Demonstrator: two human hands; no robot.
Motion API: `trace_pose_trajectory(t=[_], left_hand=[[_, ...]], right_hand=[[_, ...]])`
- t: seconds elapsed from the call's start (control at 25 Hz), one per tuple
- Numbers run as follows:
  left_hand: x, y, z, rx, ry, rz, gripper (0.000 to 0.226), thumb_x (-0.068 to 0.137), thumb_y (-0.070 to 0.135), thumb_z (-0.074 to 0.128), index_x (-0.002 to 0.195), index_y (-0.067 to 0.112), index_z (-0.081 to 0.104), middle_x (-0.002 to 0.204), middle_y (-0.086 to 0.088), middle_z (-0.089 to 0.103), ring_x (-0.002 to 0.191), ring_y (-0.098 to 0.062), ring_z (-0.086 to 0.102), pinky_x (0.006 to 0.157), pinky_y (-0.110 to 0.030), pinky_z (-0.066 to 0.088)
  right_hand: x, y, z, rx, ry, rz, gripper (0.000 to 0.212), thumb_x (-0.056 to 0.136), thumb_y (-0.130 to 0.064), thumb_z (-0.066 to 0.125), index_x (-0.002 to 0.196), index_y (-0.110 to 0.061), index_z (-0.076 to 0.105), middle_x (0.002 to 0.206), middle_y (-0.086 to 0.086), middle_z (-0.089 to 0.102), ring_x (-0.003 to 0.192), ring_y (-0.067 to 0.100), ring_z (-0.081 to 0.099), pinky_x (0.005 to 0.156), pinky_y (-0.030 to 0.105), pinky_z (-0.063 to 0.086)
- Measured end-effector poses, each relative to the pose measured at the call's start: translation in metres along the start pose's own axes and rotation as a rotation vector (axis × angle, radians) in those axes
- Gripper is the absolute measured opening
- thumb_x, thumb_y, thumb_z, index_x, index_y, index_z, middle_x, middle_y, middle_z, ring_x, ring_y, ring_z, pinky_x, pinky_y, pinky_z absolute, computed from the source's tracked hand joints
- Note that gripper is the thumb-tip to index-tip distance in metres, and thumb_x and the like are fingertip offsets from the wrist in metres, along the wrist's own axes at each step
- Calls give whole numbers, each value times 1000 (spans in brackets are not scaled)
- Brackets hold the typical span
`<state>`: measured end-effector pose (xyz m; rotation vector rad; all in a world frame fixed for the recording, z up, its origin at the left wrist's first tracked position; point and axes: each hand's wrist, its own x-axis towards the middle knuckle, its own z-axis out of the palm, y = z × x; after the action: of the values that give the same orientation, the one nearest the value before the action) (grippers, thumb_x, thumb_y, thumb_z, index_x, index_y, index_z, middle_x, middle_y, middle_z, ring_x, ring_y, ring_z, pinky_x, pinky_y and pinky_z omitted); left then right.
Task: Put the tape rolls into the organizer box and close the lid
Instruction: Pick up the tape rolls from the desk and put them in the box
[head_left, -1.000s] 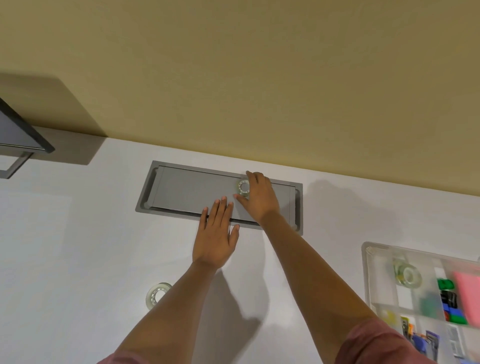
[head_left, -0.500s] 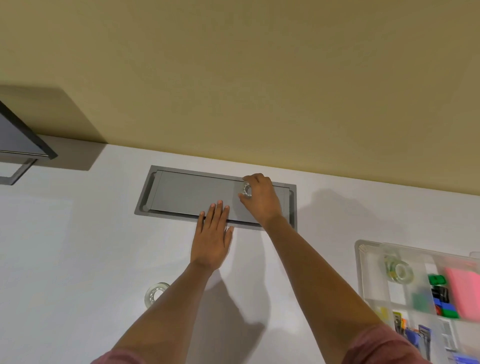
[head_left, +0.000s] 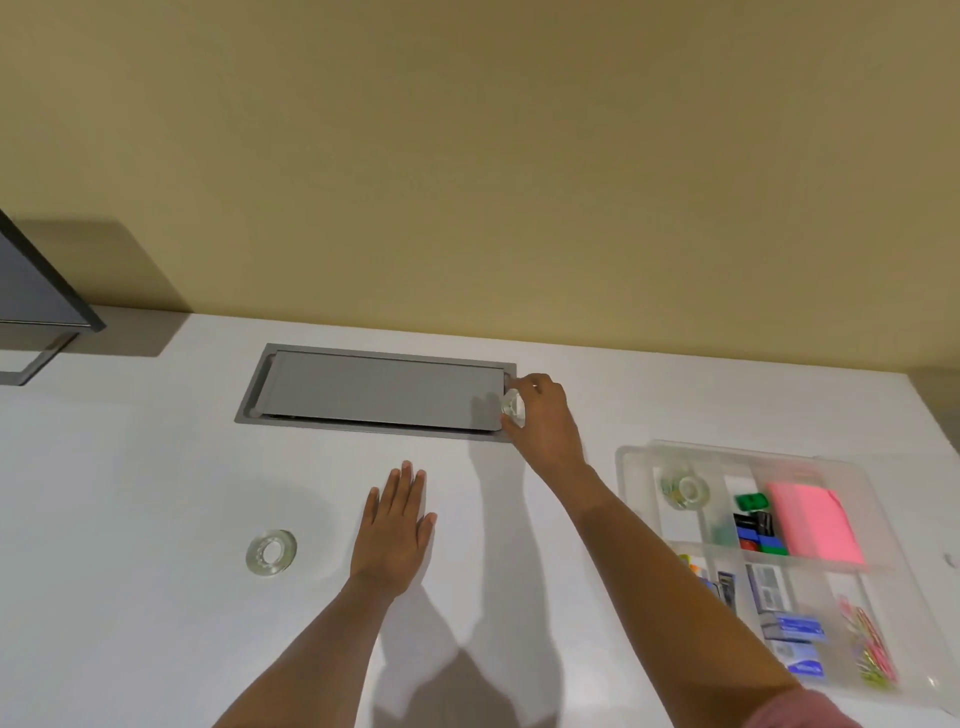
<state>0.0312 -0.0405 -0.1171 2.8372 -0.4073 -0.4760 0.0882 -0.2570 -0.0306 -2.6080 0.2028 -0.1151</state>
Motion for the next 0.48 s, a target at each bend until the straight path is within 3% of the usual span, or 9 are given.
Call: trace_pose_trajectory(t=[0.16, 0.36, 0.48], left_hand=[[-25, 41, 9, 6, -37, 29, 58, 105, 37, 16, 152, 17, -10, 162, -3, -17, 150, -19, -12, 124, -36, -4], [-45, 95, 27, -13, -37, 51, 57, 105, 37, 17, 153, 18, -7, 162, -3, -15, 151, -19, -10, 124, -36, -3], [-53, 121, 37, 1, -47, 49, 60, 100, 45, 3, 153, 18, -7, 162, -3, -15, 151, -19, -10, 124, -36, -2]], right_hand=[[-45, 44, -35, 32, 71, 37, 41, 86, -15, 66, 127, -15, 56, 128, 7, 49, 118, 25, 46, 77, 27, 45], [-94, 107, -74, 52, 125, 100, 46, 85, -12, 65, 129, -12, 53, 129, 9, 50, 121, 26, 46, 87, 27, 44], [-115, 141, -89, 24, 107, 152, 45, 85, -11, 65, 128, -9, 52, 130, 10, 50, 122, 26, 46, 89, 32, 47]])
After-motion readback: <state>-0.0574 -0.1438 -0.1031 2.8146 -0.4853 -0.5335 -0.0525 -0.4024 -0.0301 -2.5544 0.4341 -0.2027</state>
